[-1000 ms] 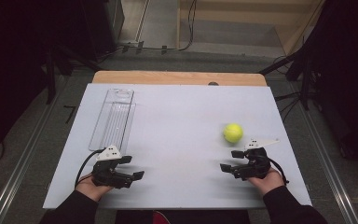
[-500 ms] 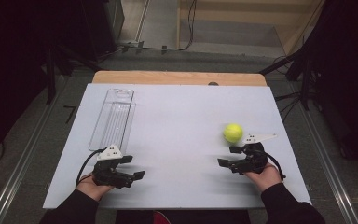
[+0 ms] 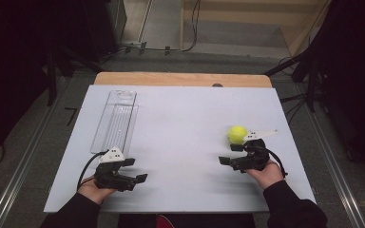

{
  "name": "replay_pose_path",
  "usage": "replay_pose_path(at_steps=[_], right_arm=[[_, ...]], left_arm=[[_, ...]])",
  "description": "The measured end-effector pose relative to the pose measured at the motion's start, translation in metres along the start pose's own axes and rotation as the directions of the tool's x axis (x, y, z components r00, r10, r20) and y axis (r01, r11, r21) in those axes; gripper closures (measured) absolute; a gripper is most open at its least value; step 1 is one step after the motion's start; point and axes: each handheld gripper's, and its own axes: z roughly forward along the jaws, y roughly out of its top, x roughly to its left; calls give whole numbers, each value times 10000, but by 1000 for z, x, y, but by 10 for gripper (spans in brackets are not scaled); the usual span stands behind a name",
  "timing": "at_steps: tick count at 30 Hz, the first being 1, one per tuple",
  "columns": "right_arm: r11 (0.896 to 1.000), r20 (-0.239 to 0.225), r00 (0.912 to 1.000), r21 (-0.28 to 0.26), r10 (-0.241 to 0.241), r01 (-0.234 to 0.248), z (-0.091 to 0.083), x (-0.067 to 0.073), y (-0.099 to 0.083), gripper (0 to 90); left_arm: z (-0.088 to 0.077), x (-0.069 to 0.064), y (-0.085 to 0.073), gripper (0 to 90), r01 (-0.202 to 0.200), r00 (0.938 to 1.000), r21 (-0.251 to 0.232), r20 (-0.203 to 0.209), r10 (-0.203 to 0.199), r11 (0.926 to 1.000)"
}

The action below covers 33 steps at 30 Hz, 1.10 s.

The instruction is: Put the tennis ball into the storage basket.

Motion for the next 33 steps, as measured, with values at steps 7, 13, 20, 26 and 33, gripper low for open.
replay_pose_path(at_steps=[7, 13, 20, 26, 33], right_arm=[[9999, 80, 9999, -54, -144, 144, -3, -1, 10, 157], [9997, 171, 9996, -105, -216, 218, -7, -4, 17, 157], [9997, 249, 9994, -55, -251, 252, -9, -5, 24, 157], [9992, 376, 9985, -36, -409, 410, -11, -5, 30, 157], [9983, 581, 9967, -120, -560, 568, -15, -8, 41, 157]], left_arm=[[0, 0, 0, 204, -2, 10000, 8, -2, 2, 10000], [-1, 0, 0, 204, 9, 10000, 3, -50, -9, 10000], [0, 0, 0, 204, -7, 10000, 11, -26, 7, 10000], [0, 0, 0, 204, -2, 10000, 16, -15, 2, 10000], [0, 0, 0, 204, 5, 10000, 24, 3, -5, 10000]])
